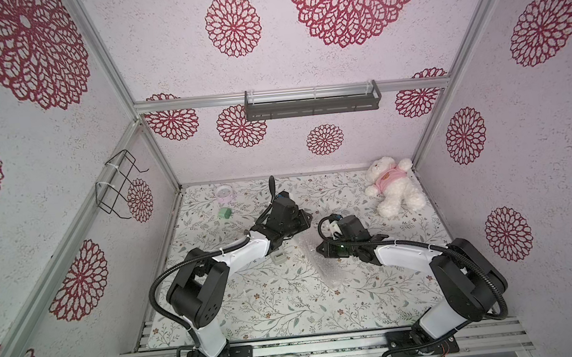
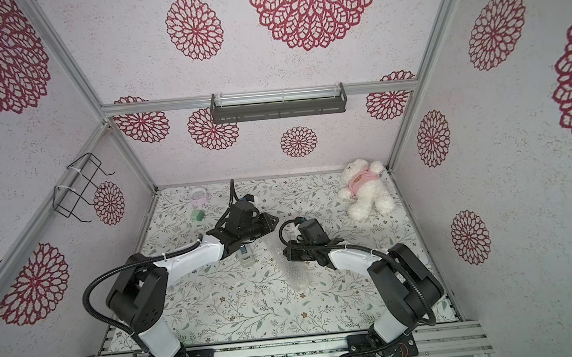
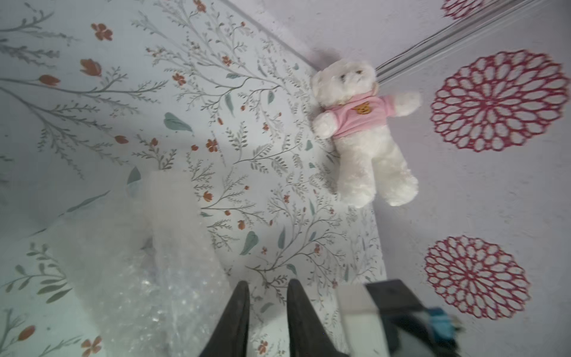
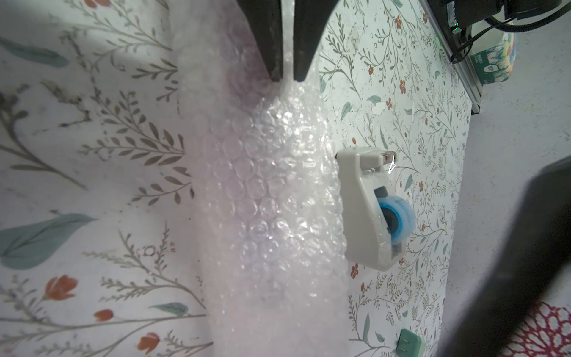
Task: Wrap wine bottles in bubble wrap
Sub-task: Stick the tape on the bubble wrap.
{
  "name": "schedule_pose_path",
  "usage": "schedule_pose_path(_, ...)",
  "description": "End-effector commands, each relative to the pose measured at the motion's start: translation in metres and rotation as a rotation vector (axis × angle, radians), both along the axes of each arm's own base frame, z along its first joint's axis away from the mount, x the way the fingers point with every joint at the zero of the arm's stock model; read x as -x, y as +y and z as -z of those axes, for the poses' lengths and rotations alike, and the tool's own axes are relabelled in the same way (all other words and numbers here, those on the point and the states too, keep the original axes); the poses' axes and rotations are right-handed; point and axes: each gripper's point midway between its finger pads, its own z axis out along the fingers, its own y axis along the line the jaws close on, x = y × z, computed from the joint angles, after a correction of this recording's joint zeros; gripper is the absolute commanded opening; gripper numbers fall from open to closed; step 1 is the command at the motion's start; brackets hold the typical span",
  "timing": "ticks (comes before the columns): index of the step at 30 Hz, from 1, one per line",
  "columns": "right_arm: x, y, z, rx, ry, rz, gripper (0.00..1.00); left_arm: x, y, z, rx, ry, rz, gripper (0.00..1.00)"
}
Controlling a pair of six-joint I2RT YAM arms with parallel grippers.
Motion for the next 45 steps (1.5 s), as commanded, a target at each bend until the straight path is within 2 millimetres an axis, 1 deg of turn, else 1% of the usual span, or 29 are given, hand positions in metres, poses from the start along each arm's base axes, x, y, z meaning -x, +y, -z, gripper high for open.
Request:
schedule_pose_path(1,0.023,-0.004,0.008,0.022,0.072,-0.011,0.15,0.001,0.025,0.047,-0.105,0.116,-0.051,0.26)
schedule_pose_path(2,0.023,-0.004,0.003,0.017,0.063,-0.010,0.17,0.001,0.027,0.055,-0.111,0.131,-0.053,0.26)
schedule_pose_path(4,0.022,-0.005,-0.011,0.004,0.044,-0.001,0.23,0.004,0.029,0.070,-0.120,0.167,-0.052,0.26)
schedule_pose_path(6,0.021,-0.009,-0.032,0.006,0.005,0.007,0.35,0.006,0.032,0.080,-0.124,0.185,-0.051,0.26)
schedule_pose_path(9,0.015,-0.024,-0.062,0.048,-0.066,0.051,0.49,0.007,0.033,0.086,-0.124,0.196,-0.050,0.26)
schedule_pose_path(11,0.013,-0.037,-0.069,0.074,-0.080,0.076,0.56,0.007,0.034,0.089,-0.125,0.200,-0.047,0.26)
schedule_pose_path(12,0.013,-0.044,-0.068,0.089,-0.074,0.086,0.58,0.007,0.033,0.090,-0.121,0.199,-0.042,0.26)
schedule_pose_path(14,0.017,-0.054,-0.056,0.127,-0.046,0.085,0.59,0.004,0.032,0.089,-0.111,0.195,-0.037,0.26)
schedule_pose_path(15,0.022,-0.057,-0.047,0.144,-0.025,0.080,0.59,0.003,0.031,0.088,-0.106,0.190,-0.031,0.26)
schedule_pose_path(17,0.032,-0.055,-0.034,0.139,0.014,0.055,0.59,0.001,0.029,0.084,-0.095,0.180,-0.020,0.26)
schedule_pose_path(18,0.038,-0.054,-0.026,0.133,0.038,0.044,0.58,0.002,0.028,0.100,-0.110,0.207,-0.012,0.26)
schedule_pose_path(20,0.047,-0.054,-0.014,0.131,0.064,0.047,0.57,0.000,0.026,0.101,-0.102,0.204,0.002,0.26)
schedule_pose_path(22,0.053,-0.055,-0.009,0.130,0.065,0.054,0.54,-0.002,0.023,0.105,-0.097,0.211,0.015,0.25)
schedule_pose_path(26,0.058,-0.054,-0.009,0.143,0.048,0.057,0.56,-0.006,0.020,0.108,-0.082,0.215,0.030,0.25)
schedule_pose_path(30,0.060,-0.049,-0.002,0.169,0.059,0.049,0.61,-0.009,0.014,0.111,-0.073,0.214,0.057,0.24)
schedule_pose_path(35,0.059,-0.036,-0.002,0.170,0.048,0.032,0.61,-0.013,0.007,0.110,-0.061,0.199,0.112,0.24)
schedule_pose_path(38,0.060,-0.029,0.003,0.191,0.054,0.022,0.61,-0.014,0.010,0.113,-0.063,0.206,0.113,0.24)
schedule_pose_path(40,0.058,-0.031,0.005,0.223,0.059,0.038,0.61,-0.012,0.014,0.117,-0.066,0.212,0.109,0.24)
schedule_pose_path(41,0.057,-0.033,0.005,0.236,0.056,0.053,0.62,-0.011,0.014,0.115,-0.061,0.209,0.110,0.24)
schedule_pose_path(42,0.054,-0.037,0.002,0.247,0.051,0.074,0.62,-0.010,0.015,0.115,-0.057,0.212,0.110,0.24)
schedule_pose_path(45,0.047,-0.048,-0.014,0.277,0.003,0.126,0.64,-0.008,0.015,0.103,-0.046,0.196,0.120,0.31)
